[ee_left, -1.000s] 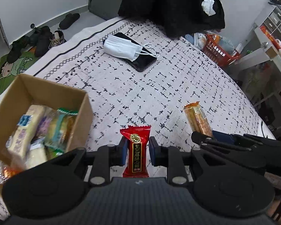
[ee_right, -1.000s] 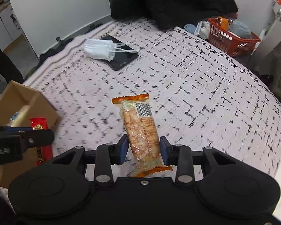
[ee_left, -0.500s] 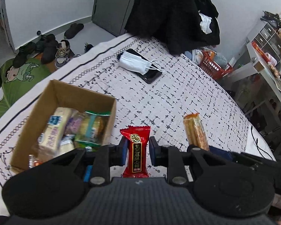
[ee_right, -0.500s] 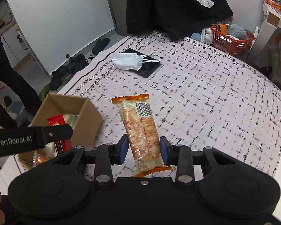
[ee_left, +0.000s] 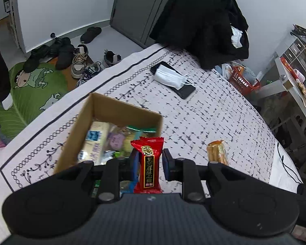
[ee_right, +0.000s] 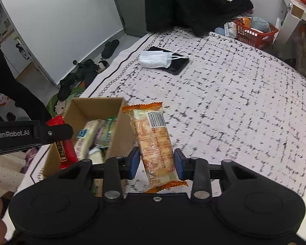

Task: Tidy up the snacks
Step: 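Carry the red bar and wafer pack over the cardboard box, then open the left gripper into the box while the right gripper releases the wafer pack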

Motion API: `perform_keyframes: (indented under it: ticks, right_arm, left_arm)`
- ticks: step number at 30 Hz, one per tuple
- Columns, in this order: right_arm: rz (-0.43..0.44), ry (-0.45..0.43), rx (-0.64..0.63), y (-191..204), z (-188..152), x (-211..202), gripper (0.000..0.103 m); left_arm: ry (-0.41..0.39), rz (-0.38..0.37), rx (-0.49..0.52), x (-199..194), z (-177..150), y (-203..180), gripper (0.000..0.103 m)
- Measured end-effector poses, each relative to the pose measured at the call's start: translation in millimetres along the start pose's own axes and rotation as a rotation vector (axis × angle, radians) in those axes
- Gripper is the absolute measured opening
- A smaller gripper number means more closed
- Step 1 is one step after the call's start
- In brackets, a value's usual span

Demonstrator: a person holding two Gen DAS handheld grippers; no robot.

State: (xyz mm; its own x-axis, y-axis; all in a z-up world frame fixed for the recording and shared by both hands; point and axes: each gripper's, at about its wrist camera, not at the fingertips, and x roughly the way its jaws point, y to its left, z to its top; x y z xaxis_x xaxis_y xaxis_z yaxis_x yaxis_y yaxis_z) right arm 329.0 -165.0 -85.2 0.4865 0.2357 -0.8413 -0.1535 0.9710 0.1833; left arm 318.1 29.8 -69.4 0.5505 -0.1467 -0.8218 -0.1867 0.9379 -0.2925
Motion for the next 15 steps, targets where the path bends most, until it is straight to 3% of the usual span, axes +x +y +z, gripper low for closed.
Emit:
perform_keyframes:
  ticks: [11,15]
  right_arm:
    - [0.047,0.007,0.02,40,-2,9,0.035]
    - [0.062,0.016,0.023,49,-1,16,0.035]
  left_arm:
    - [0.026,-0.02,-0.038,15,5,36,0.024]
    - [0.025,-0.023,-0.072,21,7,49,0.035]
